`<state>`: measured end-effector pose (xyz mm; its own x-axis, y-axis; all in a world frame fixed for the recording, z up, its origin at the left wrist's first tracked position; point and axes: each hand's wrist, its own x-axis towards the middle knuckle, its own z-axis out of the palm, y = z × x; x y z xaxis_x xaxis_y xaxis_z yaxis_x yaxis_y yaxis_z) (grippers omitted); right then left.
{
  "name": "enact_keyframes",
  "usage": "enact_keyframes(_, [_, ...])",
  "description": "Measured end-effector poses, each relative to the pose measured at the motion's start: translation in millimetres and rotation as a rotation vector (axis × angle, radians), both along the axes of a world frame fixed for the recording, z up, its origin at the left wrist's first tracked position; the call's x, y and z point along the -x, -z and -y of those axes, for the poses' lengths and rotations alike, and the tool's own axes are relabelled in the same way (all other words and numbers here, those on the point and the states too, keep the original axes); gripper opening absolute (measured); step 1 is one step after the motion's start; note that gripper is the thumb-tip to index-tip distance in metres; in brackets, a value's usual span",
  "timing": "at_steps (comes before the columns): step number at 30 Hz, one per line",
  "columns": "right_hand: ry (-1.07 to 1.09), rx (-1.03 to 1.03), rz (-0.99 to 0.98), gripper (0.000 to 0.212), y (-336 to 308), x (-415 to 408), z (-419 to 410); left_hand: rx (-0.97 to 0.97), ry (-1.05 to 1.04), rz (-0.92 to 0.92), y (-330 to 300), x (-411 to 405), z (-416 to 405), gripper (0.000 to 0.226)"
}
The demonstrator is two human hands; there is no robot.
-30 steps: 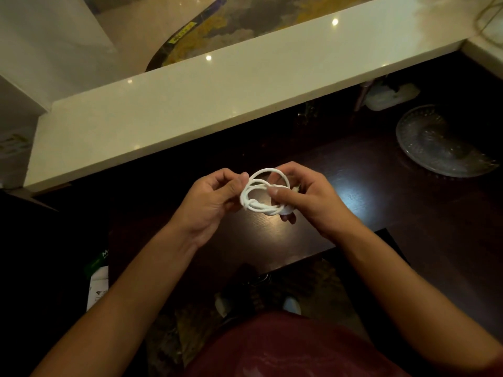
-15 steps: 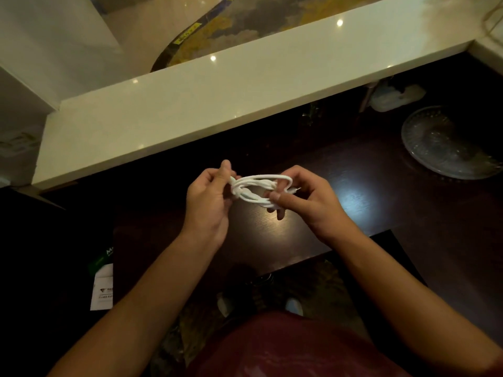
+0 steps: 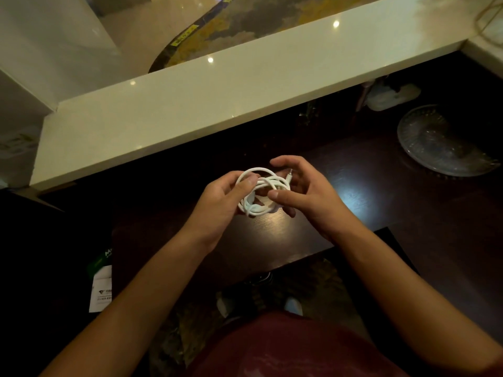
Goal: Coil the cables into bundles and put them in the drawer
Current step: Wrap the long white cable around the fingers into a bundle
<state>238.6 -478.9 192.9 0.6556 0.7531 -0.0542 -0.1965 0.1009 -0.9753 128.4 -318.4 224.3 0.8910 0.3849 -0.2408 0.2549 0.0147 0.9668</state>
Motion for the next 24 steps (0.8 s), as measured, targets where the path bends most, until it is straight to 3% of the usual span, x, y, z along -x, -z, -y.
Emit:
enact_keyframes(7, [0.026, 0.012, -0.244, 0.067, 11.3, 3.6, -1.5, 0.03, -0.086, 0.098, 2.6, 1.9, -5.3, 0.015])
enact_keyframes(10, [0.011, 0.027, -0.322, 0.058, 14.1, 2.8, -1.2, 0.06, -0.11, 0.125, 1.2, 1.1, -5.2, 0.017])
enact_keyframes(15, [-0.14, 0.126, -0.267, 0.042, 8.7, 2.1, 3.3, 0.118, -0.154, 0.179, 0.5, 0.3, -4.4, 0.015])
enact_keyframes(18, [-0.107, 0.047, -0.331, 0.041, 6.9, 1.3, 3.8, 0.154, -0.176, 0.215, -1.4, -0.4, -2.9, 0.013])
enact_keyframes(24, [-0.046, 0.023, -0.249, 0.009, 5.2, -0.3, 6.6, 0.291, -0.252, 0.307, -2.4, -2.5, -10.0, 0.017])
